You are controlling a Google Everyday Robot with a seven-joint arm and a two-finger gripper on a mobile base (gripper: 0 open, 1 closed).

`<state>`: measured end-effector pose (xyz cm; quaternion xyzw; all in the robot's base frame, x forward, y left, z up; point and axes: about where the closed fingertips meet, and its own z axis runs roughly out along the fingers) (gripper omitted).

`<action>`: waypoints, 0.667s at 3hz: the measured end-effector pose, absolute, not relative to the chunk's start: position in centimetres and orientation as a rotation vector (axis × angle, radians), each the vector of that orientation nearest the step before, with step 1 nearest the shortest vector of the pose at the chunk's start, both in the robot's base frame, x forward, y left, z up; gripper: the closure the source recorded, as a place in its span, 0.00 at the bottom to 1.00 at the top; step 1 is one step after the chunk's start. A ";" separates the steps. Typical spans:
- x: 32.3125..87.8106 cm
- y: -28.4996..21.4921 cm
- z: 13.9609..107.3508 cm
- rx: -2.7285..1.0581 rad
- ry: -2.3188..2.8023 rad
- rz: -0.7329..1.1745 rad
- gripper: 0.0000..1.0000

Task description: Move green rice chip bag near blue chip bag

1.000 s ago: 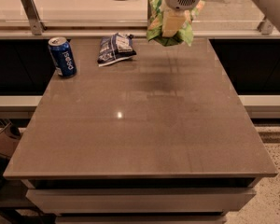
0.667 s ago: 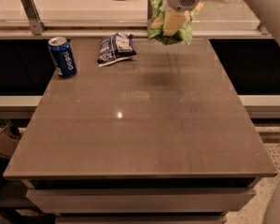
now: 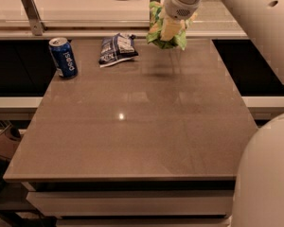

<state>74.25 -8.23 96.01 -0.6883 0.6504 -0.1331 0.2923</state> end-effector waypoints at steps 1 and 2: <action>75.7 -7.5 93.6 -1.832 1.748 -0.333 1.00; 77.2 -7.1 91.1 -1.825 1.783 -0.328 1.00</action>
Offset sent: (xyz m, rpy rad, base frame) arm 0.0464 0.0127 -0.0735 0.0049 0.0505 -0.0586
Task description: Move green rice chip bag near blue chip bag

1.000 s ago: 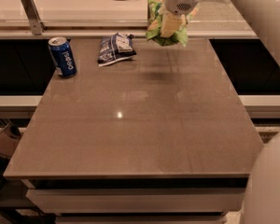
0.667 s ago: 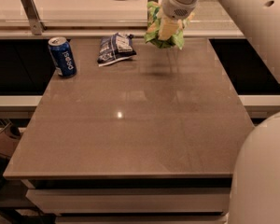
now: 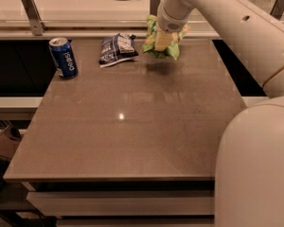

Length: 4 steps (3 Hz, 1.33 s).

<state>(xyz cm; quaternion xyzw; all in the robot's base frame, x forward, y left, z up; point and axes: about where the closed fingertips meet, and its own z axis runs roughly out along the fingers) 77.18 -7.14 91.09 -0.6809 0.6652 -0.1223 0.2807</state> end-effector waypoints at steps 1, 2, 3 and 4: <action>77.2 -7.0 90.8 -1.830 1.785 -0.324 0.82; 77.3 -6.9 90.4 -1.834 1.786 -0.321 0.59; 77.3 -6.8 90.1 -1.838 1.788 -0.317 0.36; 77.4 -6.7 89.8 -1.842 1.790 -0.314 0.12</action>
Offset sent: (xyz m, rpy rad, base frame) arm 0.0004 0.0009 -0.0030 -0.0008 0.0043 0.0011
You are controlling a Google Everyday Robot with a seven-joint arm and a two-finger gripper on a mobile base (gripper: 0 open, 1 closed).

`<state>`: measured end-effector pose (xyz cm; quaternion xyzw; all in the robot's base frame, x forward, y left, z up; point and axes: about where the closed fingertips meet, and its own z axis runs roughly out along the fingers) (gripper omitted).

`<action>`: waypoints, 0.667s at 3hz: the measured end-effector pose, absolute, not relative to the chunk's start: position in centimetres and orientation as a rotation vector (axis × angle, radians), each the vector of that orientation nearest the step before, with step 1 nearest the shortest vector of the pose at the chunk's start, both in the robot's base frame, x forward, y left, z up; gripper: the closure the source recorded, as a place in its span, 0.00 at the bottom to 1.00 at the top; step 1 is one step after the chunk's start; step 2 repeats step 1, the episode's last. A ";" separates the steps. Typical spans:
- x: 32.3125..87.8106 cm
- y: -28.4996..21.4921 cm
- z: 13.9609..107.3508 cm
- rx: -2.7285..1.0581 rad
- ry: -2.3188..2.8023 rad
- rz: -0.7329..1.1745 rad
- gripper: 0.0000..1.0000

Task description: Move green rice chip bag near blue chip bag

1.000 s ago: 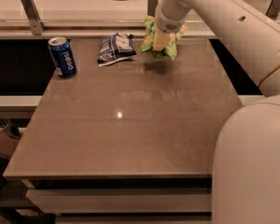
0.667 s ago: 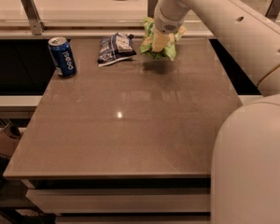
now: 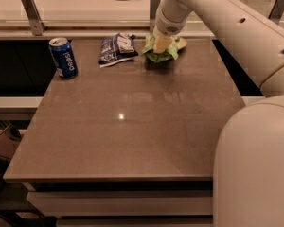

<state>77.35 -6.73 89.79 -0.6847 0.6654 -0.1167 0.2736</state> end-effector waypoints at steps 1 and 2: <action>77.4 -6.6 89.5 -1.846 1.791 -0.311 0.00; 77.4 -6.6 89.5 -1.846 1.791 -0.311 0.00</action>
Offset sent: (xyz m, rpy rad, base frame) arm 0.0000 0.0000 0.0000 0.0000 0.0000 0.0000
